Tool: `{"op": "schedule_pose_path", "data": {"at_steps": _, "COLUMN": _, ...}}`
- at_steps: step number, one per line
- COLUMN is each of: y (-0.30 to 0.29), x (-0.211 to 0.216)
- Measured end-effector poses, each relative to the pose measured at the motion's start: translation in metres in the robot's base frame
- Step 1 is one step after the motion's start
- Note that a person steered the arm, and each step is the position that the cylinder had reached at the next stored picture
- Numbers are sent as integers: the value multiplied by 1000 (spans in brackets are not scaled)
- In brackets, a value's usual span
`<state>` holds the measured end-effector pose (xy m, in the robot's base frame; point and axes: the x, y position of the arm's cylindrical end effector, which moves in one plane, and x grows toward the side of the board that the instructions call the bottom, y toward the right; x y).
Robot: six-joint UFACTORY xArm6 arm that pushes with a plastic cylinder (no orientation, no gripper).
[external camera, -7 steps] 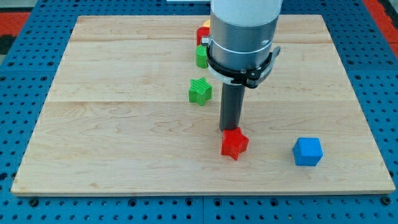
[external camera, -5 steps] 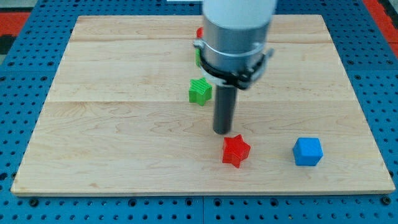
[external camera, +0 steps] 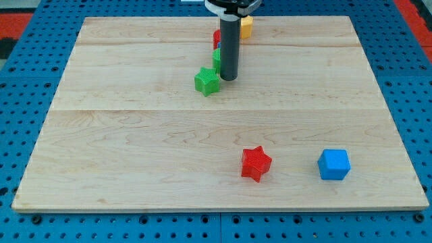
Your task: Place the green star parallel to the left of the red star
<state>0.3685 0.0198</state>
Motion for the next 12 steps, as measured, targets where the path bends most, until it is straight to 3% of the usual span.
{"op": "schedule_pose_path", "data": {"at_steps": 2, "y": 2, "x": -6}}
{"op": "schedule_pose_path", "data": {"at_steps": 3, "y": -49, "x": -3}}
{"op": "schedule_pose_path", "data": {"at_steps": 4, "y": -98, "x": 27}}
{"op": "schedule_pose_path", "data": {"at_steps": 7, "y": -157, "x": 39}}
{"op": "schedule_pose_path", "data": {"at_steps": 12, "y": -77, "x": 67}}
